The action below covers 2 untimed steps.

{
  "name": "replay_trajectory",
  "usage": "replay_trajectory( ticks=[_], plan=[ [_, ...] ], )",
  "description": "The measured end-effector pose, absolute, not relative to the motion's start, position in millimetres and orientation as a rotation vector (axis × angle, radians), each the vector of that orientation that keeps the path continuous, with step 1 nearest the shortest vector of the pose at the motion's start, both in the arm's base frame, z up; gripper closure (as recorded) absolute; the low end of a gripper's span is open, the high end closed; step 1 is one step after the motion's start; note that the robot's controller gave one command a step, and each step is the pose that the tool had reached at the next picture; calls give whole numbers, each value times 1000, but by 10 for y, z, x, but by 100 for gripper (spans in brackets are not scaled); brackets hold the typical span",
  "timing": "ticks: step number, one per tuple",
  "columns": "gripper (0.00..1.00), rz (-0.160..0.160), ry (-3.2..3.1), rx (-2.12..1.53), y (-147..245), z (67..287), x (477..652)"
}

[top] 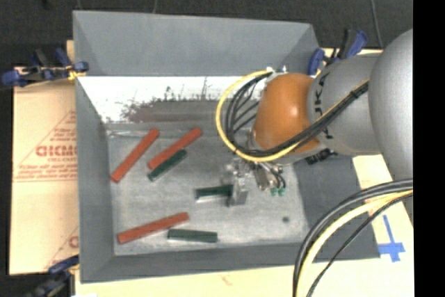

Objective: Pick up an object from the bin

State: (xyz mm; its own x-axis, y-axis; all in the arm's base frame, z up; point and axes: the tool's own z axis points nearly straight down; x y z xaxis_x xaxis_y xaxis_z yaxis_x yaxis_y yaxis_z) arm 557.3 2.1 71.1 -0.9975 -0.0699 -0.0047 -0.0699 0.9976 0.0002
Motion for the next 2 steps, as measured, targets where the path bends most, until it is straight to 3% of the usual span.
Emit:
replay_trajectory(
  ticks=[1,2],
  plan=[
    [100,-5,3123,-222,-41,1908,5435],
    [100,-4,3121,-250,-12,2520,5347]
  ],
)
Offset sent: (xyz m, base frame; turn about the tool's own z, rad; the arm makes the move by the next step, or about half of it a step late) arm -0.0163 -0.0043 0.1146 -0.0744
